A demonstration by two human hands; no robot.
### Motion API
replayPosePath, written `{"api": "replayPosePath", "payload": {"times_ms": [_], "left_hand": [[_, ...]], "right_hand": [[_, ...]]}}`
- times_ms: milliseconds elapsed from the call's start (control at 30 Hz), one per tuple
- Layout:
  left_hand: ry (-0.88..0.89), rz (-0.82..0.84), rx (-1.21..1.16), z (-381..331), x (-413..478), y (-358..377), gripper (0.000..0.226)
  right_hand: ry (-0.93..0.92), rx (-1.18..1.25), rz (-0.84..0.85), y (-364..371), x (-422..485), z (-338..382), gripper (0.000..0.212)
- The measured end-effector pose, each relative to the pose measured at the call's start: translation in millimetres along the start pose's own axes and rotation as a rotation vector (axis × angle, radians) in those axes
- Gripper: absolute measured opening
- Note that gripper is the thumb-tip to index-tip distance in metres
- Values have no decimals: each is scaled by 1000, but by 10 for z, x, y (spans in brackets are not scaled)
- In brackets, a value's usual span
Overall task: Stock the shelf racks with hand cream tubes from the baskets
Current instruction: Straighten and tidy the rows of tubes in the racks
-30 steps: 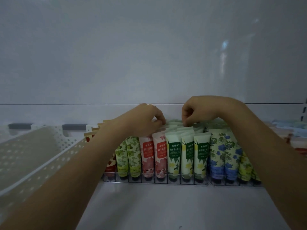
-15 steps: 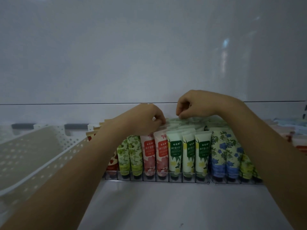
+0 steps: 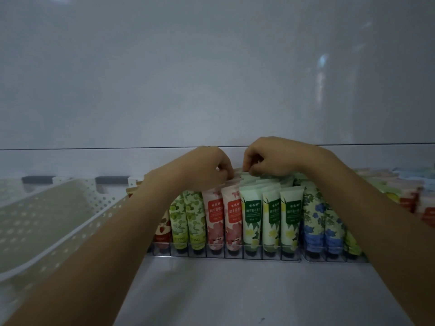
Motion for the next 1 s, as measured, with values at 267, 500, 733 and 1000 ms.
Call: {"api": "replayPosePath", "payload": {"times_ms": [267, 500, 733, 1000], "left_hand": [[11, 7, -4, 4, -2, 8, 29], [10, 13, -2, 22, 23, 18, 29], [76, -46, -27, 25, 47, 53, 32], [135, -3, -18, -22, 42, 89, 31]], "right_hand": [[-41, -13, -39, -86, -42, 28, 13], [4, 24, -19, -104, -56, 18, 11], [186, 9, 118, -252, -276, -139, 13], [223, -51, 92, -215, -240, -162, 16]]}}
Point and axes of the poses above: each hand's wrist, its own x-axis towards the middle knuckle, its own y-axis out of the palm, z = x × y, the point moved 2 cm from there along x, towards the middle knuckle, and after that the axes turned 13 degrees about -y, right-handed, at the moved point
